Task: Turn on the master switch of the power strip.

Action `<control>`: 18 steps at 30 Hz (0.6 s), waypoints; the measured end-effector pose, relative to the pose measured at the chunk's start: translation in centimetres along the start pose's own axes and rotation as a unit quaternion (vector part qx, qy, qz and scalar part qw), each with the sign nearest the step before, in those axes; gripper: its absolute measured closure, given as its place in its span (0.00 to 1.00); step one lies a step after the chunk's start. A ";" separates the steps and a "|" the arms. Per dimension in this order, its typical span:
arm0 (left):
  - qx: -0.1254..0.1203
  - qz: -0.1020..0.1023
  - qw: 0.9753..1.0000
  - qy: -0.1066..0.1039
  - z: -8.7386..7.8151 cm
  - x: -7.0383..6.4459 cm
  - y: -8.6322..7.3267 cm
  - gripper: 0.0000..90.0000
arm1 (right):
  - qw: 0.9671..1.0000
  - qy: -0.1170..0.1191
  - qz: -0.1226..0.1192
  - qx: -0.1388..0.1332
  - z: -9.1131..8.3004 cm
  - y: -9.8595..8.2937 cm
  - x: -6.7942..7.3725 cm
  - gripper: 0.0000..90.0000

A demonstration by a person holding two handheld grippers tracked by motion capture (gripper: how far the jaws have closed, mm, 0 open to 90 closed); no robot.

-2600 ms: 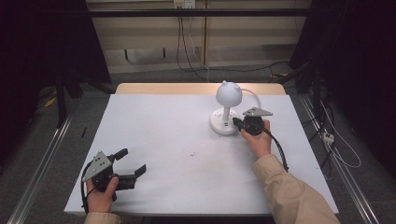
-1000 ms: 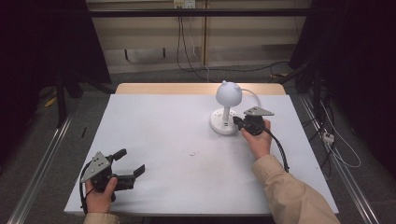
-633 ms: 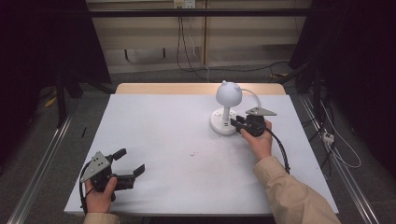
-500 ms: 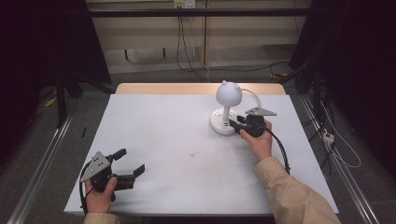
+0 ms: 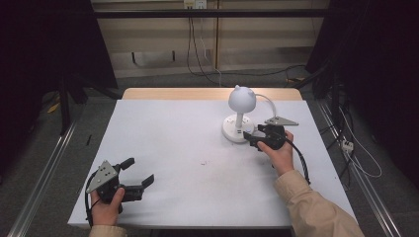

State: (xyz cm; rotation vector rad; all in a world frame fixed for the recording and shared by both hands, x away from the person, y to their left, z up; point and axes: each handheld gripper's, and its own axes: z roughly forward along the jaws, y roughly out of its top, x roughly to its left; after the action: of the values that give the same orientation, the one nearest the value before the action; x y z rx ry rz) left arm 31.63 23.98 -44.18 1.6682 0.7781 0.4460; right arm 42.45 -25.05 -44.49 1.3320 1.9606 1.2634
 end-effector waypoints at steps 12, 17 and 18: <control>0.003 0.001 1.000 -0.002 0.1 0.0 0.0 0.05 | 1.000 0.017 -0.010 -0.011 -2.1 -0.9 0.5 0.22; 0.002 0.000 1.000 -0.003 0.1 -0.1 0.0 0.05 | 1.000 0.024 -0.012 -0.010 -3.0 -1.4 0.5 0.20; 0.002 -0.001 1.000 -0.003 0.1 -0.1 0.0 0.05 | 1.000 0.024 -0.014 -0.010 -3.2 -1.6 0.5 0.20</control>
State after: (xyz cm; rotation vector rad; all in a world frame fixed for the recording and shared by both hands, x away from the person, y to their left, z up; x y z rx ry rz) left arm 31.66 23.87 -44.24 1.6722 0.7760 0.4385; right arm 39.02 -26.15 -44.24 1.2718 1.9869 1.3104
